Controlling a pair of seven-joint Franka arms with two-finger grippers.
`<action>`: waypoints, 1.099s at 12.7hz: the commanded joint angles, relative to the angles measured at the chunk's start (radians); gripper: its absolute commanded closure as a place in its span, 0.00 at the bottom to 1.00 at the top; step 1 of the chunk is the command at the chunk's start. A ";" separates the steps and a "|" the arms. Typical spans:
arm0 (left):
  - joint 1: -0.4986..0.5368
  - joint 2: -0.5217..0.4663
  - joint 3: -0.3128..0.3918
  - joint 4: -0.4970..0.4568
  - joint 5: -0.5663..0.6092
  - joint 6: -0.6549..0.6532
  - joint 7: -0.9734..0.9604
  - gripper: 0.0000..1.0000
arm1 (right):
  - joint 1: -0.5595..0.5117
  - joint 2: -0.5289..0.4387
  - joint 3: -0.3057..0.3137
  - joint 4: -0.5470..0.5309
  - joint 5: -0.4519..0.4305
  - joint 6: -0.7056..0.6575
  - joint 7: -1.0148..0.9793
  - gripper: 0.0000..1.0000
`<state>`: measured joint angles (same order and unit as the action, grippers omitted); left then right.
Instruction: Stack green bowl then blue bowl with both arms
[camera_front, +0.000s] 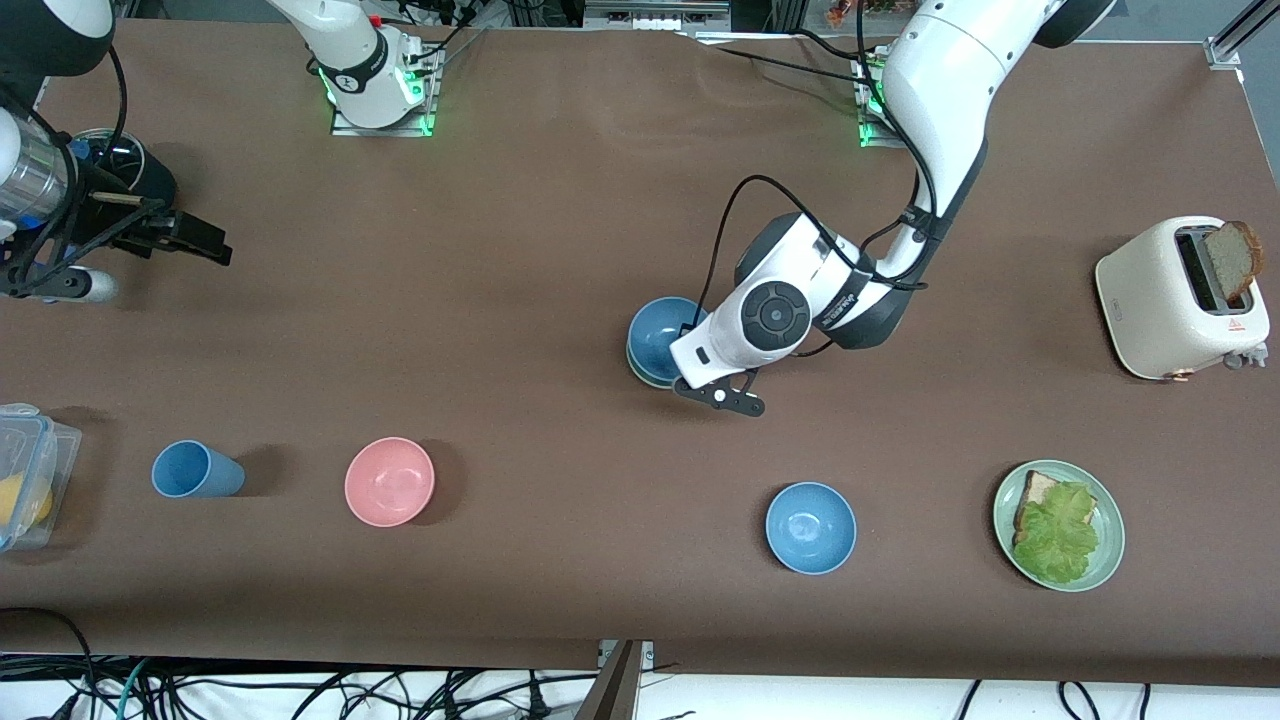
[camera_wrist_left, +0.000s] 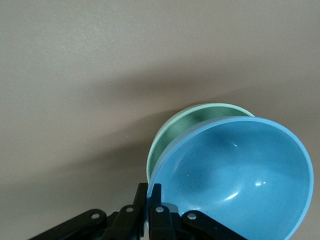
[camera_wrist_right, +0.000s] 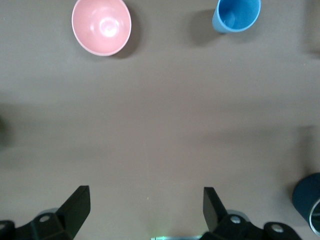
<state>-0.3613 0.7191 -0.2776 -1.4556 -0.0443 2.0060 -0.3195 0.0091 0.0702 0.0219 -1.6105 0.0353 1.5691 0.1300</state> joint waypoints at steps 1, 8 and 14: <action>-0.021 0.029 0.014 0.032 -0.014 -0.004 -0.003 1.00 | -0.014 0.016 0.004 0.020 -0.011 0.016 -0.003 0.00; -0.019 0.022 0.012 0.024 -0.019 0.025 -0.003 0.00 | -0.014 0.016 0.004 0.021 -0.014 0.071 -0.009 0.00; 0.148 -0.153 0.015 0.038 -0.006 -0.240 0.014 0.00 | -0.003 0.013 0.015 0.023 -0.012 0.062 0.003 0.00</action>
<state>-0.2879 0.6541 -0.2551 -1.4013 -0.0443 1.8585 -0.3218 0.0050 0.0815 0.0291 -1.6070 0.0328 1.6430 0.1300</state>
